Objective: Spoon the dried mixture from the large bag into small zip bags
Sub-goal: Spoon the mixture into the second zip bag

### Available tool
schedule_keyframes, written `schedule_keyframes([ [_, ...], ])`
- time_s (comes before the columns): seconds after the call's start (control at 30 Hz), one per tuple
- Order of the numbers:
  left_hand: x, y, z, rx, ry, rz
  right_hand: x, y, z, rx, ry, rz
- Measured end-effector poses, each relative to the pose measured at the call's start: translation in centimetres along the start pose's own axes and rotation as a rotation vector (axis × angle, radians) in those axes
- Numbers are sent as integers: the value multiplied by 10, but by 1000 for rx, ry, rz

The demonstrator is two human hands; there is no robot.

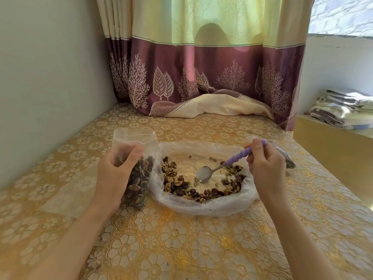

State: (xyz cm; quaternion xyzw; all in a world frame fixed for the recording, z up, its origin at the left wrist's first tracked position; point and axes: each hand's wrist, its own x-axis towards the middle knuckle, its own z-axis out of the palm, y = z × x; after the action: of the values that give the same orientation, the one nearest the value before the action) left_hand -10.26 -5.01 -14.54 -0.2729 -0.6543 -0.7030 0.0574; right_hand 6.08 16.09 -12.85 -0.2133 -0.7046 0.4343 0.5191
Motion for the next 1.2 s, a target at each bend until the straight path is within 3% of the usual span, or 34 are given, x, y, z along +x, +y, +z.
schedule_keyframes([
  [0.3,0,0,1,-9,-3,-8,2,3,0,62,-57,113],
  [0.63,0,-2,0,42,-18,-1,-6,1,13,234,-245,439],
  [0.73,-1,-1,0,53,-25,0,-4,1,11,261,-226,500],
  [1.2,-2,6,3,342,-249,27,1,-9,1,385,-7,364],
])
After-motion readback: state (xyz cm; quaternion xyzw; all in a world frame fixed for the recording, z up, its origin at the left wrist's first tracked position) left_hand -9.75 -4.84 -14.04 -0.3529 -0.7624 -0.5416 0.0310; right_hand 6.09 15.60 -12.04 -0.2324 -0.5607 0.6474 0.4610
